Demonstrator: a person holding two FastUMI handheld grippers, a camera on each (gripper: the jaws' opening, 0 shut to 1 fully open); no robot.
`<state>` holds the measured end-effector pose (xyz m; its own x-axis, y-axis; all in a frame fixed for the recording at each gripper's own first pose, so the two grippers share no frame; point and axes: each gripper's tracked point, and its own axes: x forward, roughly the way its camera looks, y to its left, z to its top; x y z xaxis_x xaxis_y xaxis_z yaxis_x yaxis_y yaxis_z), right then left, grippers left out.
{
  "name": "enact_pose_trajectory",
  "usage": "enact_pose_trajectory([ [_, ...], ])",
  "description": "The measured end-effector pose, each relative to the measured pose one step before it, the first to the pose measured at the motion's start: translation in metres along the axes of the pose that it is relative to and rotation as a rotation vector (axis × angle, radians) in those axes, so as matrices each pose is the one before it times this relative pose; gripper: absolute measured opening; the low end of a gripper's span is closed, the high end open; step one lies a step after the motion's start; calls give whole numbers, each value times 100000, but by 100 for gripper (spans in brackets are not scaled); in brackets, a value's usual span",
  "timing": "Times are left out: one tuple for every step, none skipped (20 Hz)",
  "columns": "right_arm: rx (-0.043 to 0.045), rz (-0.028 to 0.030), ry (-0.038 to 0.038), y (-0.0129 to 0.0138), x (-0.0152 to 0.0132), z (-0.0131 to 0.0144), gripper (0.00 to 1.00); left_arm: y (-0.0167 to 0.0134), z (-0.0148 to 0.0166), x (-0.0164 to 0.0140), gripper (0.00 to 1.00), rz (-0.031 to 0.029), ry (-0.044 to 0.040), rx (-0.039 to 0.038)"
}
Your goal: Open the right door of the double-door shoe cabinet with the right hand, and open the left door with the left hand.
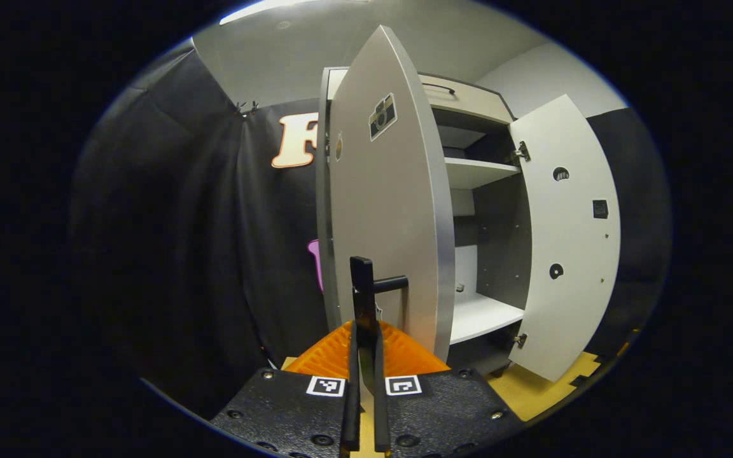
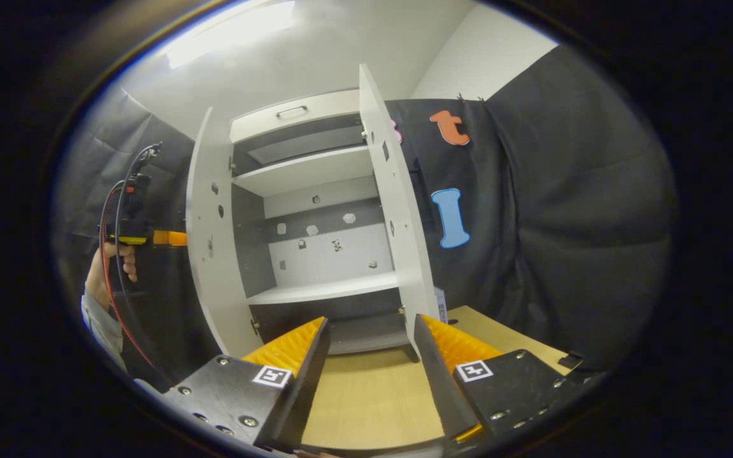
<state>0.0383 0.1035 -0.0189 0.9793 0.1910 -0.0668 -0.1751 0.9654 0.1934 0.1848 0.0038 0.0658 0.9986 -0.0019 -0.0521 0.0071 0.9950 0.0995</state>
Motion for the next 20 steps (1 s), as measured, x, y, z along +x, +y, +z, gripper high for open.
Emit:
enact_pose_trajectory([
  [-807, -76, 125, 16, 25, 30, 71, 748, 47, -99, 7, 1655, -759, 756],
  [-640, 192, 215, 90, -25, -53, 79, 816, -10, -46, 6, 1529, -413, 443],
  [-264, 328, 171, 123, 123, -12, 79, 795, -105, -71, 3, 1386, -233, 38],
  [-185, 367, 439, 221, 89, -134, 79, 706, 13, -5, 2, 1490, -417, -362],
  [-310, 444, 509, 163, 37, -74, 79, 803, -131, 81, 0, 1799, 59, -859],
  [-398, 348, 407, 63, 20, -150, 79, 721, -181, 88, 0, 753, 732, 176],
  [-363, 227, 350, 37, 32, -25, 79, -36, 214, -172, 0, -2204, -884, -2507],
  [-165, 58, 342, 31, 2, -35, 79, -133, -106, 3, 1, -1553, 451, -1779],
  [-249, 158, 259, 39, 18, -13, 79, 314, -156, -58, 0, -781, 133, 254],
  [-340, 2, 286, 24, -16, -35, 79, 193, -73, 10, 2, -238, -371, 615],
  [-397, 52, 241, 36, 90, -117, 79, 324, 60, -1, 0, 92, -182, -39],
  [-305, 216, 146, -26, -9, -30, 79, 112, 35, 20, 0, -228, -324, 230],
  [-206, 267, 230, 22, 15, 29, 79, 69, 11, -108, 0, -371, -228, -744],
  [-111, 51, 238, -39, 3, -17, 79, -258, -3, 45, 0, -64, -323, -871],
  [19, -147, 147, -14, 15, -25, 79, 181, -159, -15, 0, 322, 144, 151],
  [128, -232, 126, -94, -45, 27, 79, 40, -26, -49, 3, 537, -409, -346],
  [267, -174, 139, -13, -87, -80, 79, -36, 184, 13, 3, 143, -541, 1087],
  [402, -160, 151, 2, 47, -10, 79, 102, -106, -155, 1, 615, -211, -222],
  [269, -181, 181, -2, 75, -102, 79, -21, 49, 78, 0, 822, -434, -922],
  [53, -229, 329, -81, 80, -55, 79, 18, 78, 43, 0, 857, 94, -203],
])
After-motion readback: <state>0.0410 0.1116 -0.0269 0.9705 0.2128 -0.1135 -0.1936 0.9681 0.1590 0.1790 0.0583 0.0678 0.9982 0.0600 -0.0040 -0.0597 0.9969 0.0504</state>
